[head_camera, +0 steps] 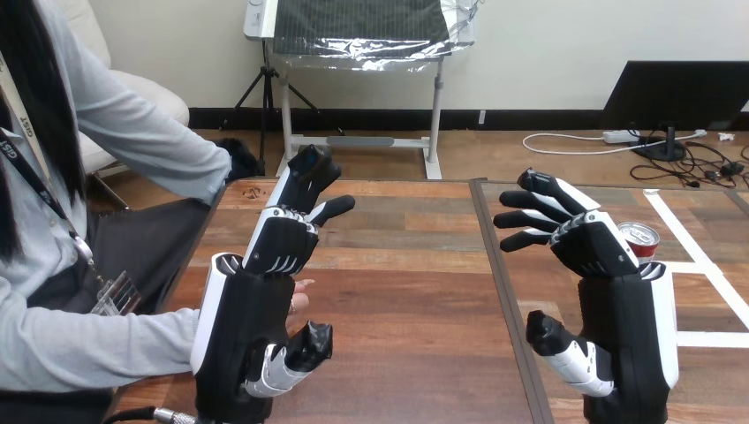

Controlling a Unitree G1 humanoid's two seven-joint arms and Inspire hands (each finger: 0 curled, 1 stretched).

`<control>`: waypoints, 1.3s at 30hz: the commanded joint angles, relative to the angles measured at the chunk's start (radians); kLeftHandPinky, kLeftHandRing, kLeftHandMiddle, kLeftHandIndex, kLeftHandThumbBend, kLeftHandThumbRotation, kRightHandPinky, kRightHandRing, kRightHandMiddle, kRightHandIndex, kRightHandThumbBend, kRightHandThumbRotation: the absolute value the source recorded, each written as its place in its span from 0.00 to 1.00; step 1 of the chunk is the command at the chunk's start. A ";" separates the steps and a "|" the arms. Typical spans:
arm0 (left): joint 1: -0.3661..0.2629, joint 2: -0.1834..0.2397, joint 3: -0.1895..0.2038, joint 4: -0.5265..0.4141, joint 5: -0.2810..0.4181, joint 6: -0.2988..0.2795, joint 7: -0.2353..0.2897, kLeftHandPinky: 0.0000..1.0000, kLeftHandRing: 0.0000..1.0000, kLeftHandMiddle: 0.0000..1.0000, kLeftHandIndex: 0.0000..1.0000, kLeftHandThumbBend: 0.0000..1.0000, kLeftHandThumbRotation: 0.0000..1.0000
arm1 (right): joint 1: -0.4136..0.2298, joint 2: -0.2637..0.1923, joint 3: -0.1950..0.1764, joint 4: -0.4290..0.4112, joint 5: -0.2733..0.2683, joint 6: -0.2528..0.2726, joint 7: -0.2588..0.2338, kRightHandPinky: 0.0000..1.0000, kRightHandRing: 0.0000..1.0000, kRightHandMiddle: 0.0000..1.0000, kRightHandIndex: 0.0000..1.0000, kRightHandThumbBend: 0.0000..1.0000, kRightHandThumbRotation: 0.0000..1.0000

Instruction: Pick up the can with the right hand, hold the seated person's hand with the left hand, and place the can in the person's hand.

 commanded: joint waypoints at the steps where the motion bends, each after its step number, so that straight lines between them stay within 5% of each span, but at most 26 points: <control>1: -0.062 0.006 -0.017 0.013 -0.001 -0.011 0.002 0.84 0.93 0.95 0.94 0.85 0.78 | -0.054 -0.005 -0.005 -0.020 0.016 -0.016 0.005 0.53 0.66 0.74 0.79 0.89 0.76; 39: -0.077 0.009 -0.020 0.060 0.006 -0.012 0.010 0.81 0.93 0.95 0.95 0.84 0.77 | -0.068 0.003 -0.046 -0.005 -0.025 -0.004 -0.011 0.60 0.67 0.73 0.78 0.90 0.77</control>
